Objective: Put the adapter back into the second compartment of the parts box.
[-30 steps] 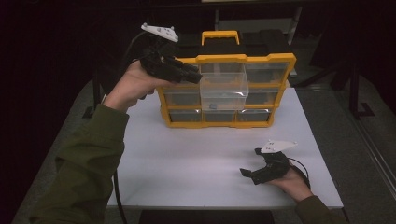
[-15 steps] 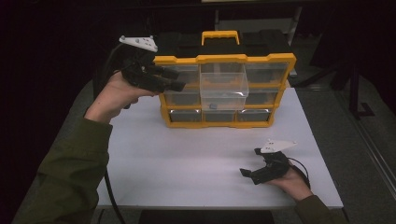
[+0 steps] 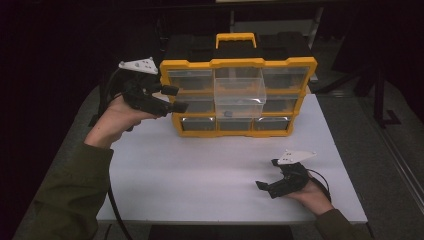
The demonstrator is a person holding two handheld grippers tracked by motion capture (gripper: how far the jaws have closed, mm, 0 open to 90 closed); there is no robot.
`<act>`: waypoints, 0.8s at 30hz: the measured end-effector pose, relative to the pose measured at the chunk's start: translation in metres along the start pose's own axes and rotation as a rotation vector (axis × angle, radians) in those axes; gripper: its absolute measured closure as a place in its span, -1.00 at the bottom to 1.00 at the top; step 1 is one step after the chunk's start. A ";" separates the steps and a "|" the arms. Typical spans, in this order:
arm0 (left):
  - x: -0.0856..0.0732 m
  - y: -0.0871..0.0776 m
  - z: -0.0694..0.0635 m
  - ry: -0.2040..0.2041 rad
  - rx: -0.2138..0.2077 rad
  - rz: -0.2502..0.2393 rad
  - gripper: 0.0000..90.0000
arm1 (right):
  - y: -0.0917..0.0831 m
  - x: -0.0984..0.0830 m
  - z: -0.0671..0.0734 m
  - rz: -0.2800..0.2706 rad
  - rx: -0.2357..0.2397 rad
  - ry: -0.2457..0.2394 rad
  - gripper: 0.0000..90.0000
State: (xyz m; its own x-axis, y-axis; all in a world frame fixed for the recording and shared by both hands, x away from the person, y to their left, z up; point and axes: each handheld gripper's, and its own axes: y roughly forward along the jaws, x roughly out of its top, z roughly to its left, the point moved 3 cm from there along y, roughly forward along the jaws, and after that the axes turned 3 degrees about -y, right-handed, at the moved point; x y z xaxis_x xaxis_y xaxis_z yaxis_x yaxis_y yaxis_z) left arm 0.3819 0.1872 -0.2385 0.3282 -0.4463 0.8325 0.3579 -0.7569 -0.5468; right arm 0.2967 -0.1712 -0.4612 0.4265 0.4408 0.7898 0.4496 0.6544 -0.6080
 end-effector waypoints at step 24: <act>-0.071 0.016 -0.003 -0.001 0.019 0.003 -0.82 | 0.001 -0.001 0.000 0.005 -0.003 0.000 -1.00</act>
State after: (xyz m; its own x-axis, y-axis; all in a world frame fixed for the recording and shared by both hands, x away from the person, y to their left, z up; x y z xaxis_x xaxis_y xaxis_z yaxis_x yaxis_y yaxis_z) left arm 0.3620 0.2052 -0.3065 0.3299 -0.4486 0.8306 0.3733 -0.7461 -0.5513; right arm 0.2966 -0.1712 -0.4622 0.4290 0.4437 0.7868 0.4496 0.6506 -0.6120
